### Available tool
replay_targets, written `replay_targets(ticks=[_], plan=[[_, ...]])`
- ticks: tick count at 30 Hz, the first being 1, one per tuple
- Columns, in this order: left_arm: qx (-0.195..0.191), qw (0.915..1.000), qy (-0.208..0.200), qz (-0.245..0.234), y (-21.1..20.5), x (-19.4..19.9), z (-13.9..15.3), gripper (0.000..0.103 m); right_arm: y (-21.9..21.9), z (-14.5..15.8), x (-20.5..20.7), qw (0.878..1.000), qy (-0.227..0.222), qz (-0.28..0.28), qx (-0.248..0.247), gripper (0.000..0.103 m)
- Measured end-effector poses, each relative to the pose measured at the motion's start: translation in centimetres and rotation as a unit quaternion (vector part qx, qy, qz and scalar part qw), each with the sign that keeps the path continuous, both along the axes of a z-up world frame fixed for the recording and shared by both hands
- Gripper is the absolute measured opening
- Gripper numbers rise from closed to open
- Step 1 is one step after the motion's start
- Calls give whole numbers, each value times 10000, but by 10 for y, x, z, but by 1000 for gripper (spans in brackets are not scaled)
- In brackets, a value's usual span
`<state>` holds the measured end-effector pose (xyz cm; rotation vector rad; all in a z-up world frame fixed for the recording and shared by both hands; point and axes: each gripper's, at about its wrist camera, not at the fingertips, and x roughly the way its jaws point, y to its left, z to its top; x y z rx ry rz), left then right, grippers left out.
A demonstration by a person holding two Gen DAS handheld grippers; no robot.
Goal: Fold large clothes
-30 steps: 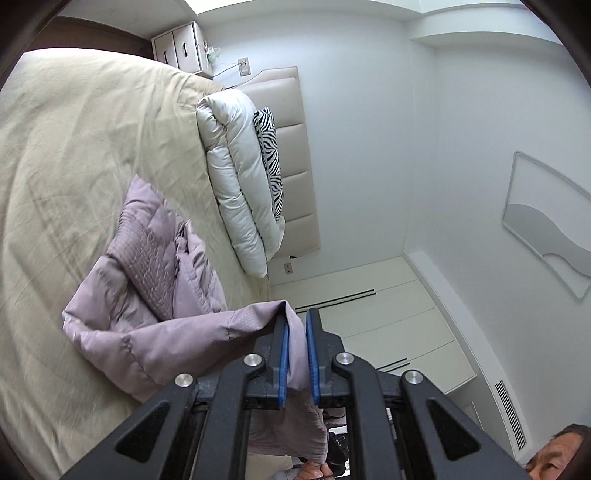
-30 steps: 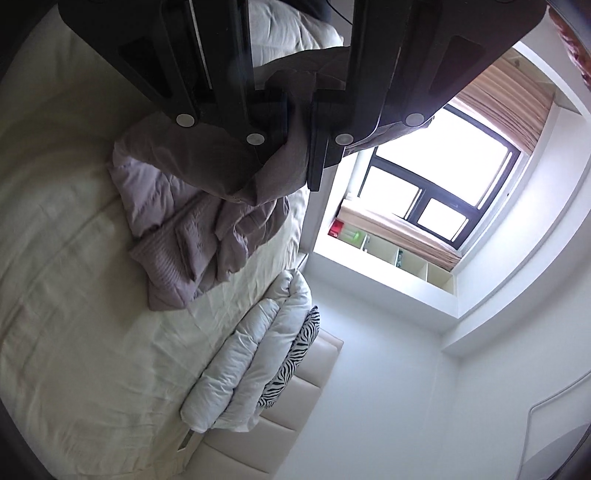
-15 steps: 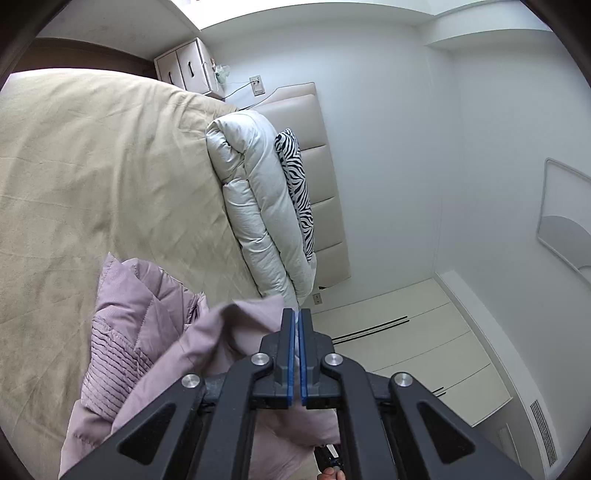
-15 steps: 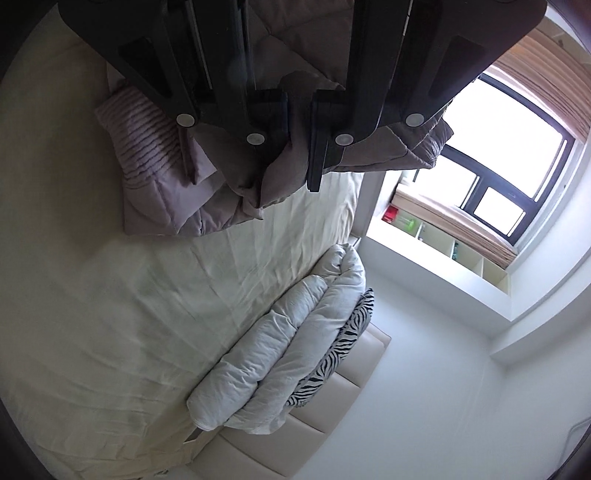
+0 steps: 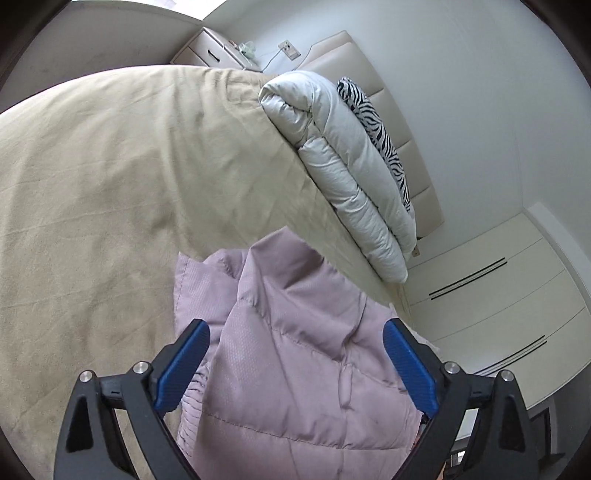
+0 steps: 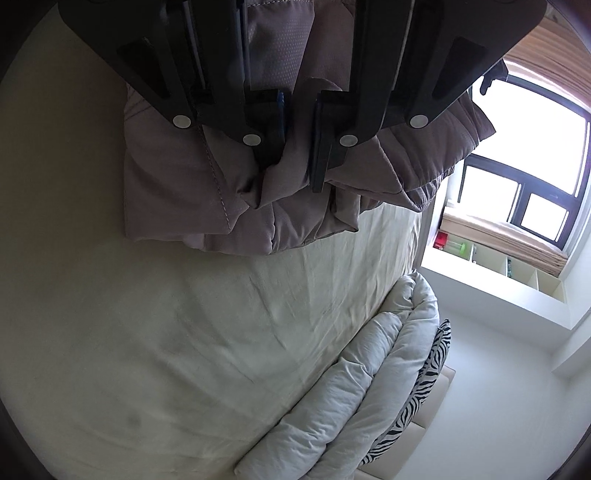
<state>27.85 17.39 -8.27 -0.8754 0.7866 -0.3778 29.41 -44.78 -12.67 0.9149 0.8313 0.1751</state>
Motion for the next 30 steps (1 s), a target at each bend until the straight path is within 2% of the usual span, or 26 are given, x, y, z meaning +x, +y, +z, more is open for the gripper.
replay_targets(ticks=[3, 6, 7, 9, 11, 13, 15, 16, 18, 19, 21, 25, 26, 27, 30], plan=[[-4, 9993, 23, -361, -9, 3, -5, 96, -5, -2, -15, 9995, -17, -1, 319, 15], [243, 9977, 66, -635, -20, 9, -4, 100, -8, 3, -26, 9993, -42, -8, 374, 21], [337, 9973, 87, -648, -23, 11, -3, 100, -8, 6, -32, 9994, -35, 9, 336, 23], [292, 9977, 105, -609, -21, 16, -4, 100, -10, 14, -46, 9990, -69, 33, 432, 32], [109, 9983, 155, -547, -16, 19, -7, 100, -16, 21, -64, 9959, -288, 7, 852, 82], [35, 9987, 230, -457, -11, 23, -11, 99, -22, 30, -77, 9918, -545, -49, 1151, 103], [116, 9987, 287, -416, -9, 26, -12, 99, -24, 42, -84, 9936, -559, 84, 982, 103], [206, 9986, 296, -398, -8, 27, -12, 99, -22, 48, -85, 9963, -541, 160, 652, 103], [439, 9978, 269, -422, -10, 28, -10, 99, -14, 64, -88, 9973, -546, 328, -357, 103], [517, 9974, 241, -446, -11, 30, -10, 99, -6, 71, -87, 9927, -575, 503, -929, 103], [492, 9968, 176, -602, -15, 31, -10, 99, 11, 77, -84, 9759, -629, 877, -1898, 103], [574, 9923, 136, -1092, -30, 36, -13, 99, 38, 72, -65, 9405, -692, 1479, -2981, 103], [598, 9918, 132, -1122, -31, 37, -14, 97, 41, 70, -58, 9348, -654, 1570, -3120, 103], [543, 9920, 129, -1132, -32, 38, -16, 95, 41, 67, -50, 9347, -607, 1602, -3115, 103], [188, 9935, 145, -1114, -27, 45, -20, 68, 32, 59, -26, 9542, -486, 1696, -2418, 99]])
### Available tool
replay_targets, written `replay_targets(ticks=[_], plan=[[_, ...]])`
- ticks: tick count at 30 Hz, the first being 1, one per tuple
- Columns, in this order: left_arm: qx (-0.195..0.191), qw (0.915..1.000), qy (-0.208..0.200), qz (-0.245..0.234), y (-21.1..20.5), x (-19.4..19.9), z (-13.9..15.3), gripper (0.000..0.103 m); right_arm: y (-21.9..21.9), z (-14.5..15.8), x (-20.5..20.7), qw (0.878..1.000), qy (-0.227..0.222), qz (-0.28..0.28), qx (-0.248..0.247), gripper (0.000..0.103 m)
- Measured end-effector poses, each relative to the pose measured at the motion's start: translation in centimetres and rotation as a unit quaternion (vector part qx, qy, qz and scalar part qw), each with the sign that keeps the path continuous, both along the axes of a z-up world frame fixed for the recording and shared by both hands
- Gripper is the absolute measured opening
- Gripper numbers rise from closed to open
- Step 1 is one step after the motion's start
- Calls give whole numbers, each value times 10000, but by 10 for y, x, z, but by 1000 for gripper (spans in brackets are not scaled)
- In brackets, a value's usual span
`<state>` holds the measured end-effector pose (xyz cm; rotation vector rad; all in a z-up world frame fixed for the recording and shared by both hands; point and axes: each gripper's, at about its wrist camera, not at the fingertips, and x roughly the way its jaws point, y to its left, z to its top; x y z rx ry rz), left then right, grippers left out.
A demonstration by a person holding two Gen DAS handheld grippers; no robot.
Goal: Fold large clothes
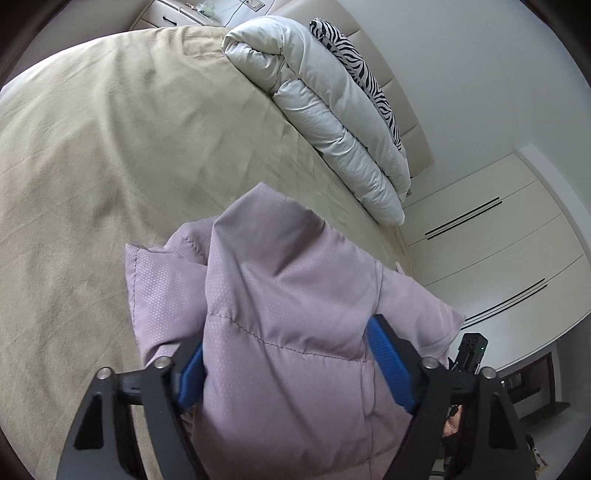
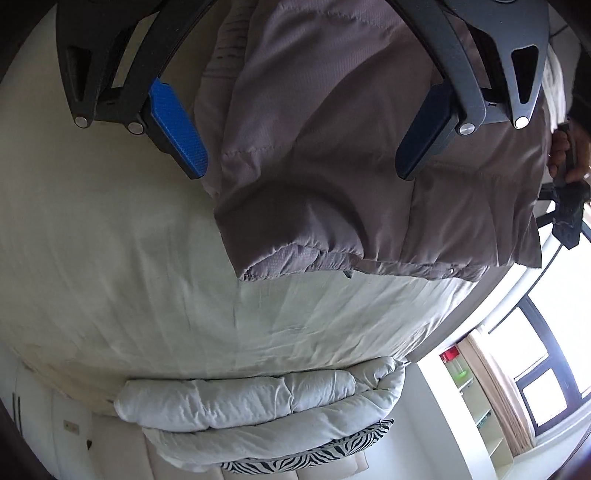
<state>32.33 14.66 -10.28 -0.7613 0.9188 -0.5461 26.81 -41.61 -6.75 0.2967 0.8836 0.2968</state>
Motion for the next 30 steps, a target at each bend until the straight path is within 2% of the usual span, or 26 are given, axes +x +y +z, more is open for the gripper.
replay_targets(ticks=[1, 2, 3, 5, 7, 11, 15, 17, 19, 21, 24, 27, 28, 29, 30], plan=[[-94, 9999, 51, -17, 1, 3, -3, 52, -3, -2, 7, 9999, 62, -82, 90, 91], [-58, 9999, 85, -18, 1, 5, -4, 45, -6, -4, 15, 9998, 96, -165, 115, 78], [41, 10000, 81, -32, -1, 6, -5, 40, -9, -6, 20, 9995, 132, -237, 150, 70], [307, 9995, 2, -90, -8, 7, -3, 15, -14, -10, 29, 9988, 220, -403, 156, 28], [515, 9986, -115, -55, -12, 5, 1, 11, -16, -11, 31, 9987, 202, -452, 156, 23], [385, 9985, -238, 316, -8, 8, 9, 8, -15, -3, 32, 9966, -20, -818, -91, 13], [306, 9968, -302, 674, -5, 21, 19, 8, -26, 3, 41, 9927, -97, -1203, -90, 11], [439, 9960, -300, 716, -9, 29, 18, 8, -26, 2, 51, 9915, -36, -1280, -211, 11], [772, 9942, -199, 724, -17, 36, 7, 8, -25, -6, 61, 9907, 104, -1327, -282, 11], [716, 9944, 66, 776, -17, 41, -12, 9, -21, -21, 71, 9894, 269, -1351, -458, 11], [573, 9943, 180, 878, -12, 43, -25, 13, -14, -51, 85, 9882, 664, -1297, -475, 17], [624, 9935, 161, 935, -10, 41, -22, 22, -20, -48, 80, 9889, 532, -1376, -162, 20], [764, 9917, 124, 1028, -8, 37, -16, 32, -24, -44, 75, 9888, 492, -1408, 21, 24], [897, 9895, 18, 1137, -5, 31, -6, 40, -29, -40, 69, 9882, 447, -1456, 158, 34], [990, 9873, -140, 1238, -3, 25, 4, 42, -33, -34, 62, 9875, 351, -1510, 282, 45]])
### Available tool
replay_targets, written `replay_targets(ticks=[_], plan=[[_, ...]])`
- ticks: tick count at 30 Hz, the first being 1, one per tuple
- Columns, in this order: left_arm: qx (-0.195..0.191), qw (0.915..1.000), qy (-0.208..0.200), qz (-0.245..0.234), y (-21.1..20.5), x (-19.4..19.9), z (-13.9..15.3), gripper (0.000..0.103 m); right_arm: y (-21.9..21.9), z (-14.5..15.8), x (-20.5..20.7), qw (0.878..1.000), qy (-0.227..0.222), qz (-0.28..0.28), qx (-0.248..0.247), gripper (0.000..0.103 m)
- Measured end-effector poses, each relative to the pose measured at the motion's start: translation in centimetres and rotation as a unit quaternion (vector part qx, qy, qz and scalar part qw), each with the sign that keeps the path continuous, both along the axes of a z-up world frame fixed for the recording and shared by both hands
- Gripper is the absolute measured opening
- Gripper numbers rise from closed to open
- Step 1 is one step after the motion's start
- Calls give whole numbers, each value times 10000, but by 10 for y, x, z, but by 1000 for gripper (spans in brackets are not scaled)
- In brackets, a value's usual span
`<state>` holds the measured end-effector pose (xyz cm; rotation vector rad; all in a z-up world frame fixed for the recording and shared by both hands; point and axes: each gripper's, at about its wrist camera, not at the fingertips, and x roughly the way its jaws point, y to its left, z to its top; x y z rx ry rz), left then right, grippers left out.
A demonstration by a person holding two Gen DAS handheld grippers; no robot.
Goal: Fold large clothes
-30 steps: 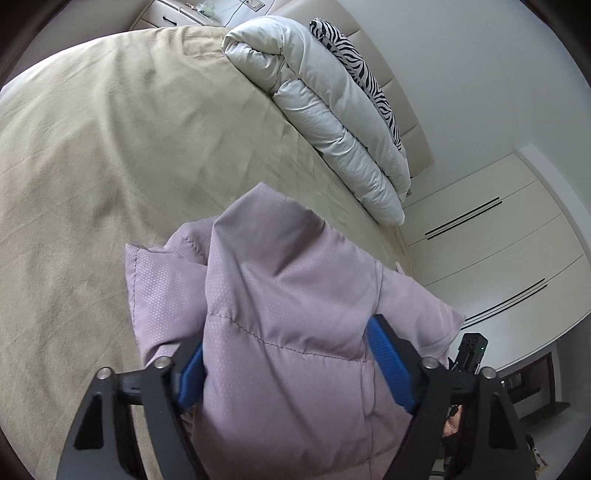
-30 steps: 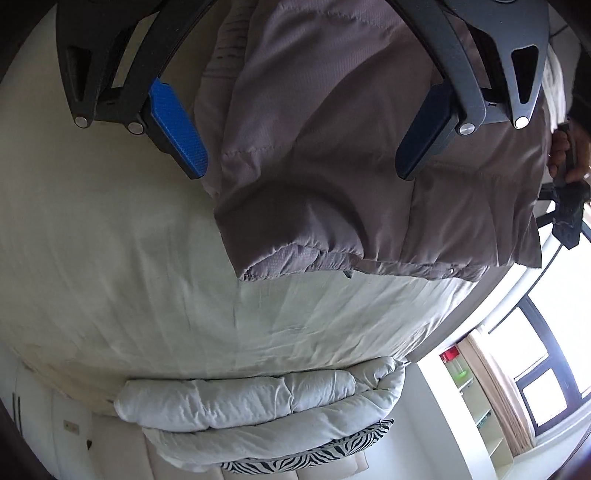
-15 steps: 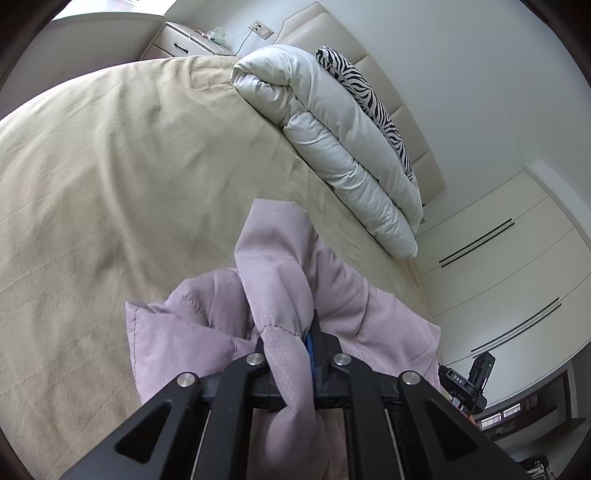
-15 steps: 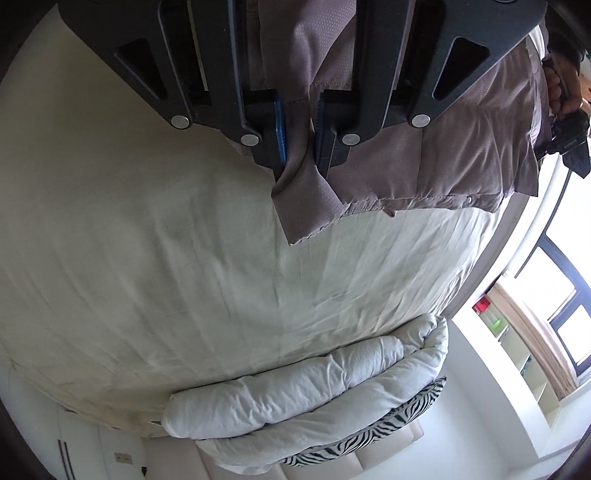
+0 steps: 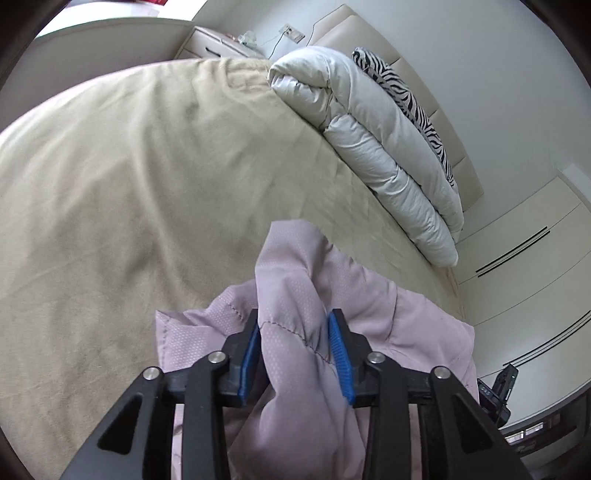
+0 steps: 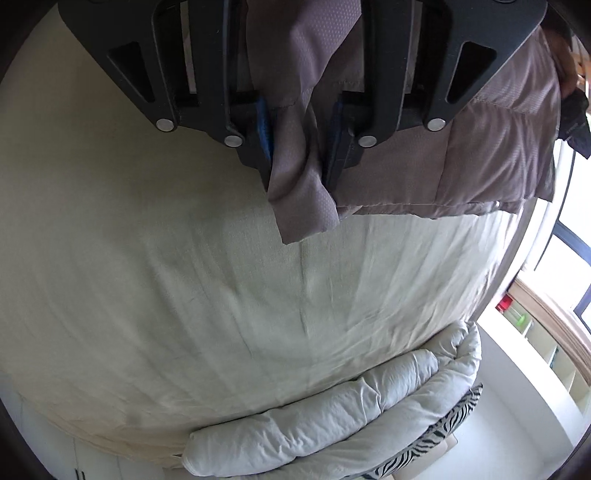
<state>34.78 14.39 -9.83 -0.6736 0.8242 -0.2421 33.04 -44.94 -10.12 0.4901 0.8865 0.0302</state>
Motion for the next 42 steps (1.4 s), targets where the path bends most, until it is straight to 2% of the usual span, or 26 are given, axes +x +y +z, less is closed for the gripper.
replay_targets(ticks=[1, 2, 4, 6, 7, 9, 11, 13, 14, 17, 19, 23, 26, 27, 32, 38, 42], plan=[[124, 9998, -164, 83, 1, -7, 14, 46, -4, 9, -8, 9998, -172, -66, 81, 69], [304, 9989, -337, 152, 0, -15, 28, 49, -9, 20, -18, 9991, -388, -148, 92, 77], [686, 9949, -736, 60, -14, -31, 59, 49, -10, 41, -33, 9979, -619, -188, 24, 78], [1016, 9877, -1140, -338, -44, -45, 86, 49, 1, 63, -48, 9970, -765, -10, 150, 78], [1244, 9819, -1313, -563, -64, -52, 96, 49, 14, 74, -57, 9955, -902, 225, 168, 78], [1593, 9704, -1523, -986, -104, -58, 106, 49, 58, 93, -72, 9920, -1019, 697, -245, 74], [1975, 9588, -1593, -1278, -142, -56, 102, 53, 107, 100, -78, 9875, -931, 1202, -422, 62], [2182, 9541, -1455, -1444, -170, -47, 88, 53, 147, 96, -76, 9843, -760, 1531, -439, 49], [2262, 9530, -1353, -1492, -180, -40, 80, 53, 164, 93, -74, 9830, -688, 1616, -526, 46], [2860, 9399, -1049, -1540, -206, -21, 54, 53, 198, 76, -63, 9815, -515, 1597, -920, 45], [3005, 9366, -896, -1562, -211, -8, 38, 54, 204, 62, -49, 9829, -339, 1479, -1046, 45], [2947, 9416, -609, -1511, -204, 15, 17, 56, 191, 32, -18, 9887, -14, 1250, -830, 43], [3170, 9346, -536, -1520, -208, 29, 6, 62, 185, 16, 0, 9890, 114, 1219, -836, 43], [3167, 9349, -486, -1528, -208, 33, 2, 63, 186, 13, 4, 9879, 131, 1234, -926, 43], [2864, 9454, -382, -1509, -200, 46, -13, 66, 187, -1, 20, 9844, 123, 1340, -1132, 43], [2390, 9587, -413, -1488, -188, 49, -22, 66, 178, -14, 34, 9868, 57, 1419, -778, 43], [2348, 9598, -418, -1480, -188, 50, -24, 66, 177, -18, 38, 9873, -9, 1411, -730, 43]])
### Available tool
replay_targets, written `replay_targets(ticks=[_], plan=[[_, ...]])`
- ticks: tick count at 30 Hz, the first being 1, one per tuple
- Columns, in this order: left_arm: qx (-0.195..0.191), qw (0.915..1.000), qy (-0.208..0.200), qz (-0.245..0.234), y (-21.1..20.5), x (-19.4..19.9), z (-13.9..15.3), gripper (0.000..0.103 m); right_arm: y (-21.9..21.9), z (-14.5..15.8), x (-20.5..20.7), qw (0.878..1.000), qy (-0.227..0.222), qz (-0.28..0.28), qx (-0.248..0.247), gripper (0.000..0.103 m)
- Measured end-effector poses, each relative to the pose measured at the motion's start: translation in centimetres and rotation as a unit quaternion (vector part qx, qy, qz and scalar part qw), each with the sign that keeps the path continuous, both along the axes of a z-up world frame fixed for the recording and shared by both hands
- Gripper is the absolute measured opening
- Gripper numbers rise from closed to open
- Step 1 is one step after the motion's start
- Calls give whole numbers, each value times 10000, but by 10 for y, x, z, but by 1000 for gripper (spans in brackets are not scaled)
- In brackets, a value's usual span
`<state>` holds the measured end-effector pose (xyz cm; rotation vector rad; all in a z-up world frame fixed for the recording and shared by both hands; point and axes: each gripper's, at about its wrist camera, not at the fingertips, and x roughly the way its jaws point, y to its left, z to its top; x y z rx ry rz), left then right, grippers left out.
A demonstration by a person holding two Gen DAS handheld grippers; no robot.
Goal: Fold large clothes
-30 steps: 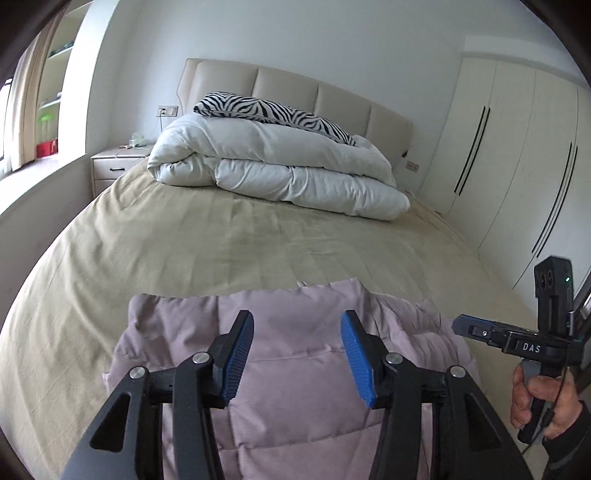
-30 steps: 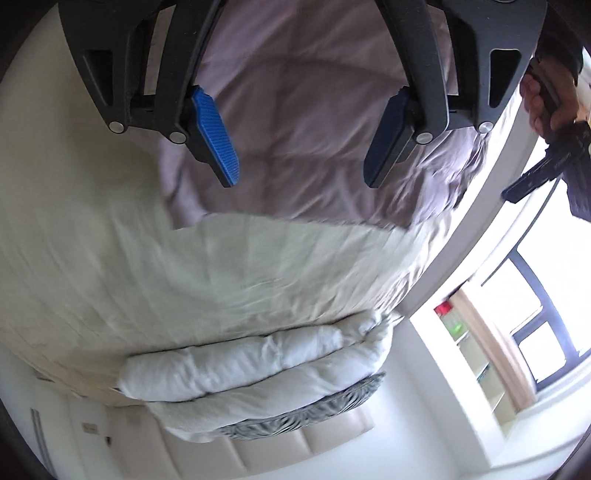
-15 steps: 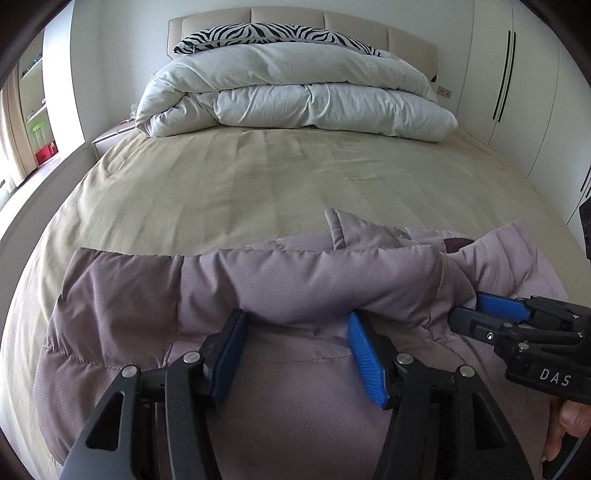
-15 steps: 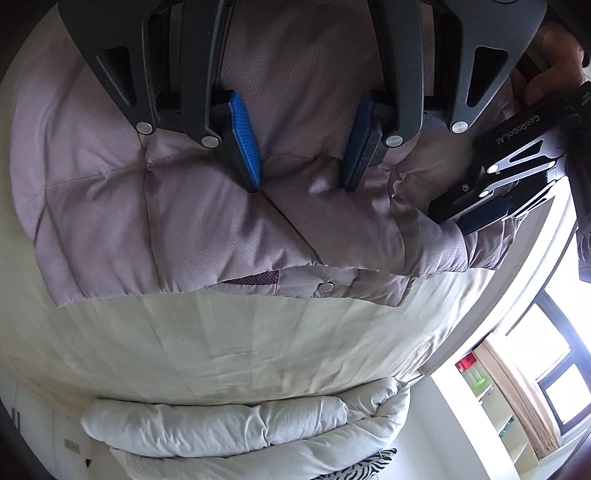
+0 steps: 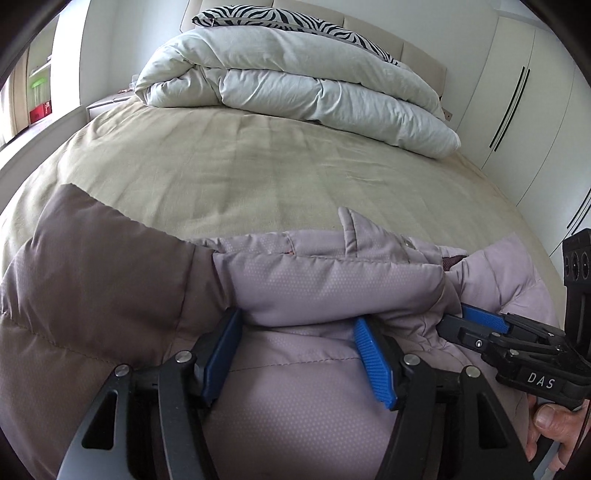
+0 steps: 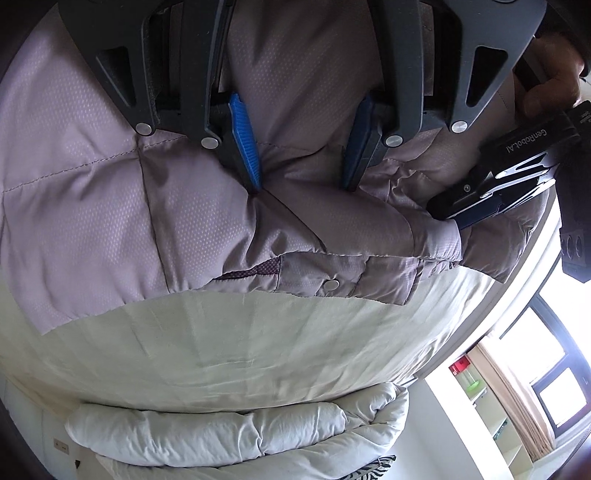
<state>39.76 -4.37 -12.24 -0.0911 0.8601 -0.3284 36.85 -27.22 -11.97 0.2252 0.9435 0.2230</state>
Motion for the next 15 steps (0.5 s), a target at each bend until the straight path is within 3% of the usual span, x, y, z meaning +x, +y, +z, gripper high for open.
replay_targets(ticks=[15], plan=[[197, 9998, -24, 63, -6, -1, -1, 68, 8, -2, -6, 9996, -121, -23, -247, 43]])
